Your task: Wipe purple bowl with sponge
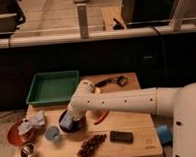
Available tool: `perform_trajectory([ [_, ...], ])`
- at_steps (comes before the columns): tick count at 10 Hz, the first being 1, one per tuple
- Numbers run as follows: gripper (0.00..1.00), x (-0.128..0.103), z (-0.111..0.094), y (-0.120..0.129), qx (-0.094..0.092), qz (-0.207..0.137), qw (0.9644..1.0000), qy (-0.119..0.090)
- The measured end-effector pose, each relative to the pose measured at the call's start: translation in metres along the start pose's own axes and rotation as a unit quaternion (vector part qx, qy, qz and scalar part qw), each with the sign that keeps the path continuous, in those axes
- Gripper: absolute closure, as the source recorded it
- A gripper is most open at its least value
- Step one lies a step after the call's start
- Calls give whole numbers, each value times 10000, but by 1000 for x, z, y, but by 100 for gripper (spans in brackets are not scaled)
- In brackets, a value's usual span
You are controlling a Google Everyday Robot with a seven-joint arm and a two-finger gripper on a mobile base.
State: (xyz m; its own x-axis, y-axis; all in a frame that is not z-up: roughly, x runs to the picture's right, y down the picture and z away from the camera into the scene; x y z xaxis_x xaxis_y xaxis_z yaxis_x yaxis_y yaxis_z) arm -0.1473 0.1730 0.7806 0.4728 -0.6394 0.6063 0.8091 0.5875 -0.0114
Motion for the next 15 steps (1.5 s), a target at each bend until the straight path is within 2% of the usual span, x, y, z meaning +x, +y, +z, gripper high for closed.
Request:
perform_trajectory([
  [2,99,-9,0,-1,-34,-93,9999,-83],
  [5,99,-18,0,9,-280,-170,9993,-170],
  [8,99,-14,-5,30,-433,-65,9989,-181],
  [12,99,1,-1,47,-739,219,9970,21],
  [14,99,9,0,41,-826,299,9960,170],
  [15,99,14,-1,38,-811,356,9957,263],
])
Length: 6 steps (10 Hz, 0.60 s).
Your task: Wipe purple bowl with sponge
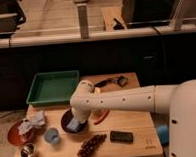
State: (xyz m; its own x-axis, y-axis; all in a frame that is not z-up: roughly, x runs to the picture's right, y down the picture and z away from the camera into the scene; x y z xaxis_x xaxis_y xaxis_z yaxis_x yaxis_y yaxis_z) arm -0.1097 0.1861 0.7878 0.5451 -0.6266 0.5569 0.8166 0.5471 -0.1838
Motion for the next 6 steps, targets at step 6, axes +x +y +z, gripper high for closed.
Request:
perform_trajectory([
  [6,99,-2,-4,-34,661,16,9978,-91],
])
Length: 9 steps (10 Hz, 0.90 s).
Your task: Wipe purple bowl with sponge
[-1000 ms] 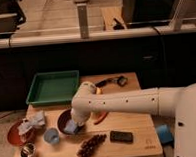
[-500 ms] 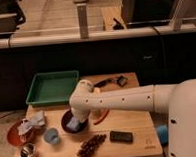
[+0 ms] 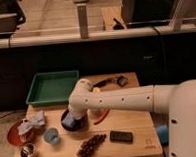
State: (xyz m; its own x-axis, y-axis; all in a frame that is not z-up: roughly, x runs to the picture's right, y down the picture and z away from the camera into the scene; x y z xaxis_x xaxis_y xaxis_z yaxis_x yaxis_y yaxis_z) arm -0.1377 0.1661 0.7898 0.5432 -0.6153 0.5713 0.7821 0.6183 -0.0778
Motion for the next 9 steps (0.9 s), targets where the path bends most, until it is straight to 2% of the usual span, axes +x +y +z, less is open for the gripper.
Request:
perform_trajectory([
  [2,99,-9,1,-5,147,-126,9996,-208],
  [5,99,-17,1,-3,110,-285,9989,-368],
  [7,99,-23,1,-2,-108,-424,9984,-360],
  [9,99,-31,1,-1,-475,-543,9971,-223],
])
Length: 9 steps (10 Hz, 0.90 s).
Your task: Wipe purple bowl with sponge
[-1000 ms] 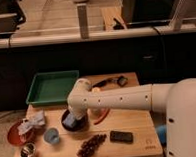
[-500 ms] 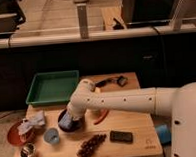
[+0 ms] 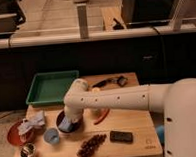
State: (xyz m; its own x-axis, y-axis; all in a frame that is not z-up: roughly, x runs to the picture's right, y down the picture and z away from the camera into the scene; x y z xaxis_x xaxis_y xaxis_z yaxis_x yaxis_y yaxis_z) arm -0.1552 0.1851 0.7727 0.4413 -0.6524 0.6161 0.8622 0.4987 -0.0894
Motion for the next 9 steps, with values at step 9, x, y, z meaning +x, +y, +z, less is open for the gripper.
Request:
perform_trajectory([
  [9,99,22,-5,35,-556,462,9966,408],
])
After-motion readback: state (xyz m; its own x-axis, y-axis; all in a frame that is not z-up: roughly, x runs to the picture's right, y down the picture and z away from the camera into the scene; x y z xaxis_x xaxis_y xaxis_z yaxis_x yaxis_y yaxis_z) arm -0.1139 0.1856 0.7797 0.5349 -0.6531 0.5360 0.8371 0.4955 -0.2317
